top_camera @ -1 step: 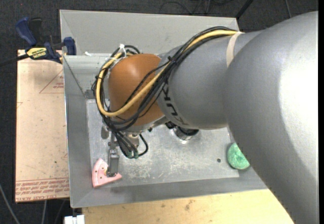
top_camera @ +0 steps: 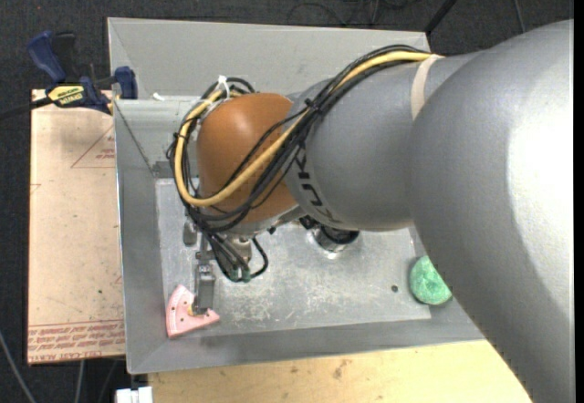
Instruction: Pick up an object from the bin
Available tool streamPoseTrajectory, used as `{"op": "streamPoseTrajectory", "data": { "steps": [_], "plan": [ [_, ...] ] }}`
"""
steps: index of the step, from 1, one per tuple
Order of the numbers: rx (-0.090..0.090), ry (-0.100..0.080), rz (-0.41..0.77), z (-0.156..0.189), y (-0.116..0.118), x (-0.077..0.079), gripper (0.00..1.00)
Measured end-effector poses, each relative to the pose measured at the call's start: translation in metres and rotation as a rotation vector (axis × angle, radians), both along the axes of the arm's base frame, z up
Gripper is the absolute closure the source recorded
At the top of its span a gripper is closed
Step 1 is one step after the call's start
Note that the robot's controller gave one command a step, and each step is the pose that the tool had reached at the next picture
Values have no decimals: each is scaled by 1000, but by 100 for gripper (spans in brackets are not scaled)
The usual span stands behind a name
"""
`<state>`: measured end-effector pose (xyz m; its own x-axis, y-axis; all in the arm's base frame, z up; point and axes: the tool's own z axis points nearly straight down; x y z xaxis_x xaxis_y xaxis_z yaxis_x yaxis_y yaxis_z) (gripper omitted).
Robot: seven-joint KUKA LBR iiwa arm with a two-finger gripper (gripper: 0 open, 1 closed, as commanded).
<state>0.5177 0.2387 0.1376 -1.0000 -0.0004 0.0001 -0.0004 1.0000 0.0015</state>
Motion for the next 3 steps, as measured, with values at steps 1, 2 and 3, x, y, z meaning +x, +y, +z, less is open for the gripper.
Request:
{"op": "streamPoseTrajectory", "data": {
  "steps": [1,2,3],
  "plan": [
    [2,-9,102,-27,0,-13,0],
    [0,0,99,-56,-20,-20,0],
    [0,-2,-70,-62,-9,-25,0]
  ]
}}
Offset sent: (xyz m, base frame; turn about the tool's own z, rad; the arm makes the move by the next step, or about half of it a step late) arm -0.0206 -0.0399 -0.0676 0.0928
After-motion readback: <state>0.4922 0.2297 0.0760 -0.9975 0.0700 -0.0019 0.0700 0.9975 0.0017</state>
